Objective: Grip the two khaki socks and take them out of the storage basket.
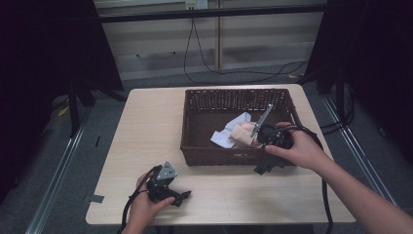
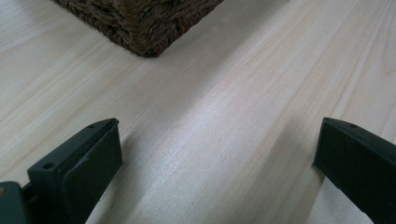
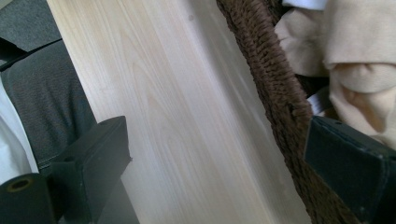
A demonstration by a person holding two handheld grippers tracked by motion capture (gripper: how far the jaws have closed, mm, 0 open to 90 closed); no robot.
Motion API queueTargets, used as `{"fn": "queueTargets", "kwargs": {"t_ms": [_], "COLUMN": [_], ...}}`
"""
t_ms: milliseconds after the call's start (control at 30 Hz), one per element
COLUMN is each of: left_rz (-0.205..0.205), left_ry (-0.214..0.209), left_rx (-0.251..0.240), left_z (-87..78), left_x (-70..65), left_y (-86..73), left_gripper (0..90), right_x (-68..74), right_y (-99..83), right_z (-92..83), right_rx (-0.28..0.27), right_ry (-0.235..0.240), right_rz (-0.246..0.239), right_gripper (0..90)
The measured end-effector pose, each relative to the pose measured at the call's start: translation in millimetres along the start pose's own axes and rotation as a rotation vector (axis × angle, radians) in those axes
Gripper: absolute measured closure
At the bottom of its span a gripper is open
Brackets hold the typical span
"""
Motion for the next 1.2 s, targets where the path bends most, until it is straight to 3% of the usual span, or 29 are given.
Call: {"fn": "queueTargets", "kwargs": {"t_ms": [233, 267, 300, 500, 833, 1000, 1133, 1200], "left_rz": [0.001, -0.008, -0.008, -0.007, -0.004, -0.004, -0.004, -0.005], "left_ry": [0.000, 0.000, 0.000, 0.001, 0.002, 0.002, 0.002, 0.002], "left_rx": [0.001, -0.006, -0.006, -0.008, -0.008, -0.008, -0.008, -0.008], "left_z": [-0.1, 0.3, 0.3, 0.4, 0.4, 0.4, 0.4, 0.4], "left_x": [0.0, -0.4, -0.5, -0.2, 0.0, 0.0, 0.0, 0.0], "left_y": [-0.1, 0.5, 0.5, 0.7, 0.8, 0.8, 0.8, 0.8], "left_gripper": [0.3, 0.3, 0.3, 0.3, 0.3, 0.3, 0.3, 0.3], "right_x": [-7.3, -10.1, -13.7, -28.2, -63.3, -85.3, -95.2, -98.0], "right_y": [6.2, 9.7, 11.0, 19.1, 31.6, 31.3, 33.5, 33.7], "right_z": [-9.8, -12.7, -14.0, -15.1, -4.8, 3.9, 11.6, 13.5], "right_rx": [0.002, 0.001, 0.001, -0.005, -0.015, -0.011, -0.022, -0.016], "right_ry": [-0.006, -0.013, -0.018, -0.034, -0.078, -0.109, -0.124, -0.133], "right_rz": [0.006, 0.027, 0.014, 0.045, 0.117, 0.179, 0.237, 0.233], "right_gripper": [6.6, 6.6, 6.6, 6.6, 5.7, 4.6, 4.2, 4.9]}}
Point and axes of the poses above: each handheld gripper's, and its own axes: z roughly forward along the jaws, y roughly out of its top, x roughly to its left, the point moved 10 cm from there along z, roughly forward along the jaws
